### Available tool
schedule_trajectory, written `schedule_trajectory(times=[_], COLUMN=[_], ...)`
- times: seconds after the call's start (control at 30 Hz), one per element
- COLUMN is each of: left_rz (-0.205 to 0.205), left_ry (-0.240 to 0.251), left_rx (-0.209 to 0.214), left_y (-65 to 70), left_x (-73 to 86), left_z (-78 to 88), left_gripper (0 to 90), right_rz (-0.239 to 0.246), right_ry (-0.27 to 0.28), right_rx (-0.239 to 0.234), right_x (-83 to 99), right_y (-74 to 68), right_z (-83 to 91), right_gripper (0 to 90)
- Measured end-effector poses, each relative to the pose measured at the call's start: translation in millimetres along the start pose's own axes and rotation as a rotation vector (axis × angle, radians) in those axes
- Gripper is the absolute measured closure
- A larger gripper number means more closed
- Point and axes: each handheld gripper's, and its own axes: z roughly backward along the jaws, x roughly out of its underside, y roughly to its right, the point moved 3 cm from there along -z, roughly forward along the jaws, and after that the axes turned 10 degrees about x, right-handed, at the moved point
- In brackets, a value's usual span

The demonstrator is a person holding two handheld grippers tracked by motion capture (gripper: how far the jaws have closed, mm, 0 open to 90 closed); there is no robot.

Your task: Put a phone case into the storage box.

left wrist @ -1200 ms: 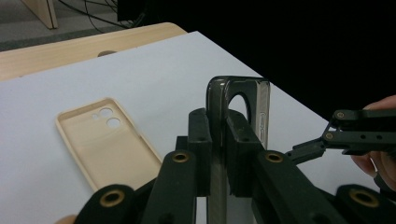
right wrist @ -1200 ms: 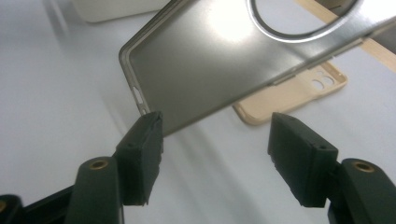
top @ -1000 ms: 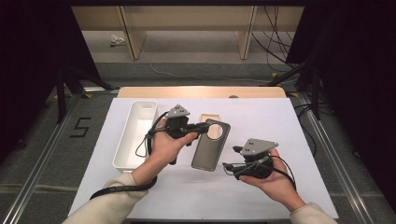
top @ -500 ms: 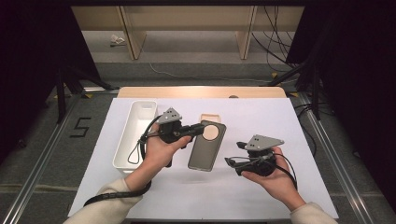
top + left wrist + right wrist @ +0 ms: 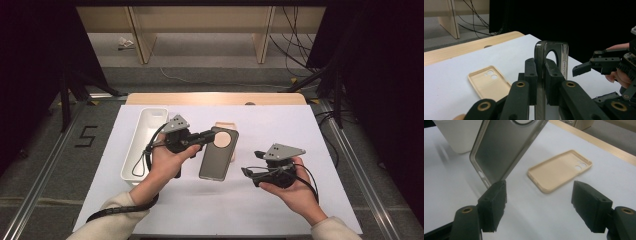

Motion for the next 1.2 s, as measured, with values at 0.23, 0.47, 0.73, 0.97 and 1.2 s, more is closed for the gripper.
schedule_trajectory(times=[0.23,0.47,0.73,0.97,1.2], left_rz=[-0.004,-0.009,-0.010,-0.008,-0.009], left_ry=[0.034,0.054,0.078,0.098,0.122], left_rx=[-0.017,-0.032,-0.052,-0.063,-0.078], left_y=[-6.0,-12.0,-18.7,-25.3,-31.6], left_x=[-7.8,-14.7,-22.1,-28.6,-37.8], left_z=[13.6,26.0,38.0,46.9,55.8], left_gripper=[81.8,81.8,81.8,81.8,81.8], right_rz=[-0.008,-0.019,-0.040,-0.043,-0.052], right_ry=[0.003,0.009,0.013,0.013,0.016], right_rx=[0.003,0.006,0.018,0.021,0.025], right_x=[0.3,1.6,3.9,5.0,6.4], right_y=[0.6,2.7,6.8,7.6,9.3], right_z=[0.6,1.7,4.3,5.1,6.3], right_gripper=[29.2,28.5,27.8,26.8,26.4])
